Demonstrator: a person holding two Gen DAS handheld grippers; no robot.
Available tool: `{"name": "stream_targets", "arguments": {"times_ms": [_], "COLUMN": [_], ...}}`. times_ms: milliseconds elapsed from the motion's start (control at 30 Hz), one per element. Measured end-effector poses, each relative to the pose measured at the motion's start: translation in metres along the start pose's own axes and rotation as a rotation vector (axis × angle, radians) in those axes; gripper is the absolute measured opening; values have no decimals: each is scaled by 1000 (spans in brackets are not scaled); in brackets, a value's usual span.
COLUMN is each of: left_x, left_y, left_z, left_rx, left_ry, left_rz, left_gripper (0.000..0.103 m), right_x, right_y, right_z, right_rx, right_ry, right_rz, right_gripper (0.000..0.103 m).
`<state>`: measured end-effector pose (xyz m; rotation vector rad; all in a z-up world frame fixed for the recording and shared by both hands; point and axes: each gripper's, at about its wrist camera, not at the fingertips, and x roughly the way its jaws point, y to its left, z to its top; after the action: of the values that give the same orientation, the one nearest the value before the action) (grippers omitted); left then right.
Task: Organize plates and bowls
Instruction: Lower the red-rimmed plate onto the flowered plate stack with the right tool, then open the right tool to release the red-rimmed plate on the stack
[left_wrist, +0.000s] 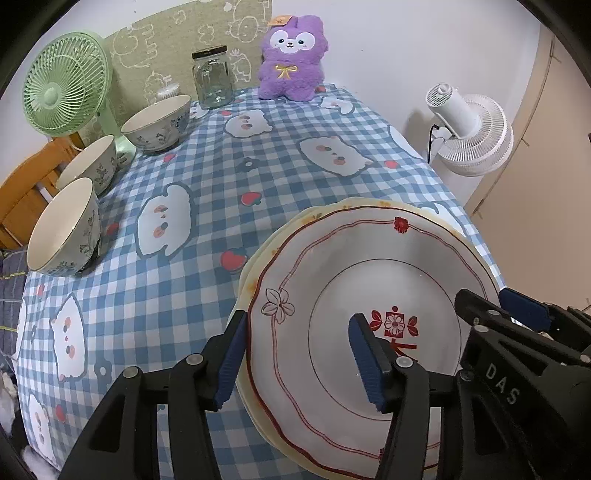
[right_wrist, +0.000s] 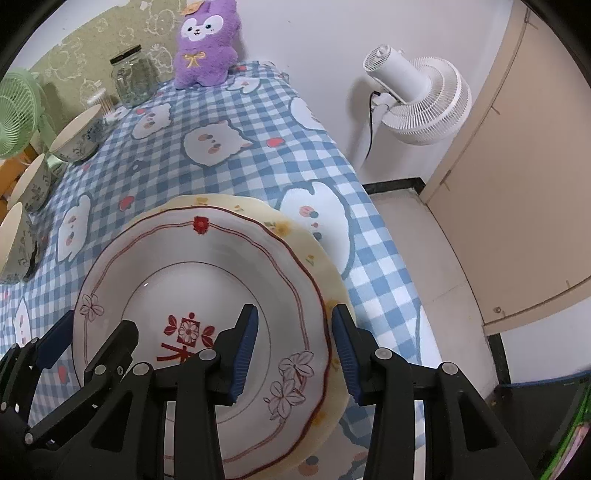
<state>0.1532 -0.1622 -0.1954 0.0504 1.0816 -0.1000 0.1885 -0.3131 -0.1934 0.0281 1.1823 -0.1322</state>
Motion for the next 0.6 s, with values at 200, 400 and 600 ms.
{"name": "stream_targets", "arguments": {"times_ms": [200,400,600], "left_x": [1,5,10], "left_y": [-13,-19,-19], "left_z": [-4,-1,9], "left_rx": [24,-1,-38], "left_ry": [11,8,21], "left_rz": [-12,2,4], "left_gripper": [81,87,88], "right_x": [-2,-2,0], "right_y": [-13,-3,-6], "right_z": [2,5,16], "right_rx": [47,-1,-43], "right_ry": [22,42,43], "right_rz": [73,90,120], "right_gripper": [61,64,64]}}
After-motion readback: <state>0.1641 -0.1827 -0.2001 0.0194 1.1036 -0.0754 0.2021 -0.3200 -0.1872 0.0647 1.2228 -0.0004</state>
